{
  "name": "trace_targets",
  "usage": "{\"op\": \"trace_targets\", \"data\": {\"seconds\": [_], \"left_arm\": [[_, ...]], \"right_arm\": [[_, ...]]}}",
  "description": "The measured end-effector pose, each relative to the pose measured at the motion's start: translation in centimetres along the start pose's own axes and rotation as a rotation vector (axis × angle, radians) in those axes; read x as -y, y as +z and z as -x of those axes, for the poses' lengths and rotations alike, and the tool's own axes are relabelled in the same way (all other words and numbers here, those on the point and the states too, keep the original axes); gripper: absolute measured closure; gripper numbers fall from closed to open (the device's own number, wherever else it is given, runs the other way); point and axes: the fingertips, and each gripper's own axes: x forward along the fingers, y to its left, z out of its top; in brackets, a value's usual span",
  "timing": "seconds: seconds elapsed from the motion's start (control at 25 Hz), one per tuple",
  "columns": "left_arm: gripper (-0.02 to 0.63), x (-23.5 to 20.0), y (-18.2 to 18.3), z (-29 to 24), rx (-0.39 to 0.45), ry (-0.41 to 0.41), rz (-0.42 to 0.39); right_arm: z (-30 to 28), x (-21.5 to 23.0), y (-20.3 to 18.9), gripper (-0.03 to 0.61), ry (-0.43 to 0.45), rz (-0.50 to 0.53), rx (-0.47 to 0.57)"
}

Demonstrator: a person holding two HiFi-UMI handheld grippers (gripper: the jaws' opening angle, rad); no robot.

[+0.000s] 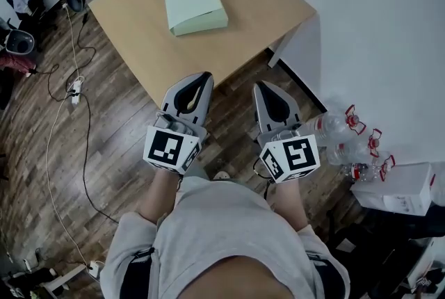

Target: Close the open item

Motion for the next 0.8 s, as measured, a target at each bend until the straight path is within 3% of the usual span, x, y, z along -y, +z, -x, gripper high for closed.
{"op": "trace_targets", "data": {"seconds": [0.24,0.8], "left_arm": [[0.598,-0.2,-1.3,-2.1,-0.039,0.02,-0.009],[0.598,-7.5,-2.7,-11.9,-0.031,0.028,0.001]], "right_arm": [[-1.5,2.0,-0.8,0.569,0.03,-0.034,-0.002],[-11.6,8.0,-0.7,0.569,0.038,-0.022,-0.023]]}}
